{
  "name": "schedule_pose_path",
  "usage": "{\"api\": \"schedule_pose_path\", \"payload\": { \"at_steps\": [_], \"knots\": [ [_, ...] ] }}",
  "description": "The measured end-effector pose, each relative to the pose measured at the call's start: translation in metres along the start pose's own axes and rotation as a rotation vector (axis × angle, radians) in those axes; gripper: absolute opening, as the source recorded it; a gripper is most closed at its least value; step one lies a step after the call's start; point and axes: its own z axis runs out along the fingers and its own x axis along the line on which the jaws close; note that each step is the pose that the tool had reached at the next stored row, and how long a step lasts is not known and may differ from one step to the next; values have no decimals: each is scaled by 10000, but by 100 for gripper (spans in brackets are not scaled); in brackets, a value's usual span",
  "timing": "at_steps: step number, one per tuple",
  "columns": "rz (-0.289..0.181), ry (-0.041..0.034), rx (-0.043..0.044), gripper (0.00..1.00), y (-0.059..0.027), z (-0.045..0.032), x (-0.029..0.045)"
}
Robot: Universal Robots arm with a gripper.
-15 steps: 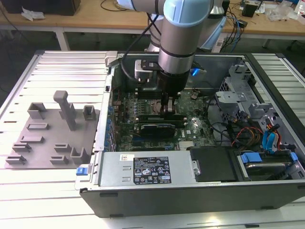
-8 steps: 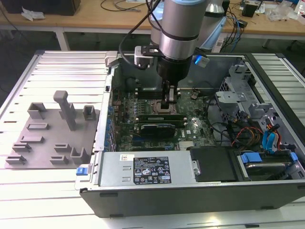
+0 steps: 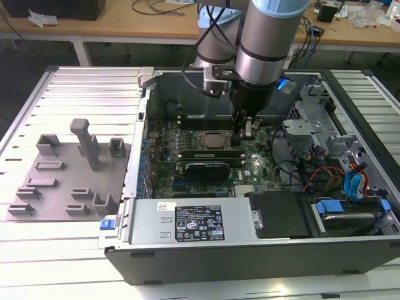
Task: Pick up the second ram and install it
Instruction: 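Press down the second ram until it locks into place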
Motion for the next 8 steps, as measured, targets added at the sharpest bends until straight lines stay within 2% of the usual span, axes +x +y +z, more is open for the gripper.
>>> {"api": "schedule_pose_path", "payload": {
  "at_steps": [3, 6, 8],
  "knots": [
    [1, 2, -1, 8, -22, 146, 2],
    [1, 12, -3, 8, -24, 189, 4],
    [2, -23, 6, 8, -24, 171, 0]
  ]
}}
